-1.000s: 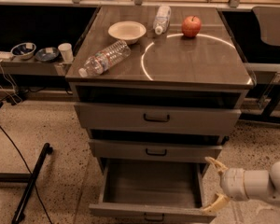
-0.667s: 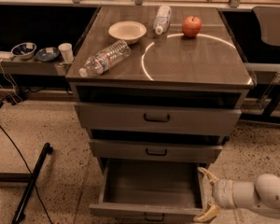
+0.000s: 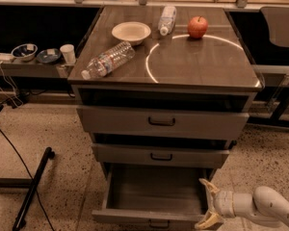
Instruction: Close bottom drawer
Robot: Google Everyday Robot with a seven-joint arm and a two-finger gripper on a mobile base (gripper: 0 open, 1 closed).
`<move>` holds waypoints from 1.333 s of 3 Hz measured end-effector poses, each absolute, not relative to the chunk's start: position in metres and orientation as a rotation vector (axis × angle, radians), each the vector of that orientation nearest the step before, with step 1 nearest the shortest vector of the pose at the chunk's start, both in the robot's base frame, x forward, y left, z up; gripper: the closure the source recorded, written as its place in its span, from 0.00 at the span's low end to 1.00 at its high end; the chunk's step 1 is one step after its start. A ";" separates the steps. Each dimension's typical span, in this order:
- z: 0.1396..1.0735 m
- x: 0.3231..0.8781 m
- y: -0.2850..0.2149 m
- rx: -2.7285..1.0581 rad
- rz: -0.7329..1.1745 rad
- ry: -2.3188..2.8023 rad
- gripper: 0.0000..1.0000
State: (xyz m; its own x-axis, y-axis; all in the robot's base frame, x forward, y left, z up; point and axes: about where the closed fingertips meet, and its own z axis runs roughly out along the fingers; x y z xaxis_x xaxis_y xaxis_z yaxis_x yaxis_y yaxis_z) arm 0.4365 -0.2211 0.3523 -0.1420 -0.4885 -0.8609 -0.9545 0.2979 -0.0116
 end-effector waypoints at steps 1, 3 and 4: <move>0.337 0.437 -0.221 -1.344 0.734 1.738 0.00; 0.274 0.390 -0.214 -1.599 0.532 1.661 0.41; 0.234 0.375 -0.208 -1.706 0.491 1.666 0.63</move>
Offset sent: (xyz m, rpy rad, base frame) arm -0.0542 -0.0044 -0.0808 -0.2613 -0.2557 0.1626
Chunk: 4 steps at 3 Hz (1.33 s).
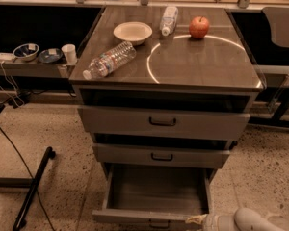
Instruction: Close bottom drawer
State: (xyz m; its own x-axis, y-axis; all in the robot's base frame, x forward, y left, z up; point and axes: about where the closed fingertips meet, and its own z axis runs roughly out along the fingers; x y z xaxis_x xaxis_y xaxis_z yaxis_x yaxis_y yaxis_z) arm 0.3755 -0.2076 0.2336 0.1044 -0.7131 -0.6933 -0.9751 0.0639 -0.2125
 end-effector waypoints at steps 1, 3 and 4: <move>0.230 0.377 -0.208 -1.714 0.478 1.668 0.87; 0.182 0.389 -0.201 -1.623 0.407 1.829 1.00; 0.167 0.398 -0.198 -1.613 0.361 1.888 1.00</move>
Offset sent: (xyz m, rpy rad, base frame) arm 0.0195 -0.0010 -0.0565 -0.0530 0.0369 -0.1787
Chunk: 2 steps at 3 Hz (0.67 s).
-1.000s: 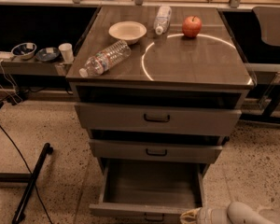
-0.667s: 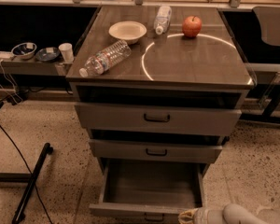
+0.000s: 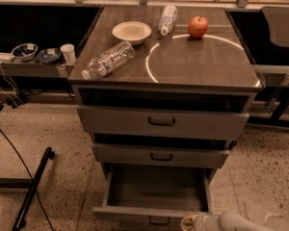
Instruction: Close bottom drawer
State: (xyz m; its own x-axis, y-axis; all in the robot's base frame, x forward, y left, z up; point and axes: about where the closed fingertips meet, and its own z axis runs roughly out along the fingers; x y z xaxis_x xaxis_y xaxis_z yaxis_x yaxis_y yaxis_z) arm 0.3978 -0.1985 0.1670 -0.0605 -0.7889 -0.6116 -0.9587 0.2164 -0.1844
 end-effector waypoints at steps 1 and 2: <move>0.154 0.419 -0.197 -1.579 0.336 1.927 1.00; 0.137 0.441 -0.191 -1.509 0.359 1.915 1.00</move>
Offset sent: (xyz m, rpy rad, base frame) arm 0.1035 -0.0075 -0.0442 0.1658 -0.0463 -0.1044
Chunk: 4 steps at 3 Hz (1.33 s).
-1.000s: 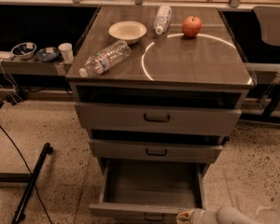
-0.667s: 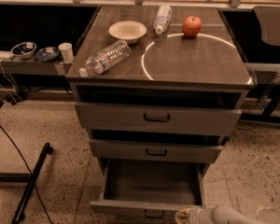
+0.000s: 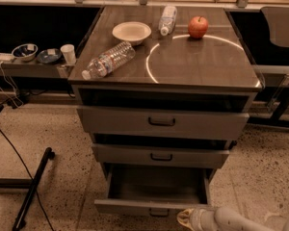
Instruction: Close bottom drawer
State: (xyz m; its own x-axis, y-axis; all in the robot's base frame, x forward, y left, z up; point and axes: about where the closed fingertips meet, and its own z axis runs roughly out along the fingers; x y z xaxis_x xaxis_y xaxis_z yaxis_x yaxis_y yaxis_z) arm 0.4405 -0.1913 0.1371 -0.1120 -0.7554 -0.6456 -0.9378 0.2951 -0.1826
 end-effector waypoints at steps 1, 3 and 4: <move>0.130 0.453 -0.185 -1.470 0.407 1.887 1.00; 0.114 0.504 -0.176 -1.372 0.480 1.802 1.00; 0.113 0.512 -0.177 -1.355 0.481 1.786 1.00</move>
Offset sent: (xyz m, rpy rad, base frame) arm 0.1261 -0.0278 -0.0270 0.2175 -0.1260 -0.0715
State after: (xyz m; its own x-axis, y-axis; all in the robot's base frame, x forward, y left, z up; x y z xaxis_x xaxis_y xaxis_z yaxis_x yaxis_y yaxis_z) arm 0.5119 -0.1770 0.1134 -0.0810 -0.6072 -0.7904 -0.9221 0.3467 -0.1718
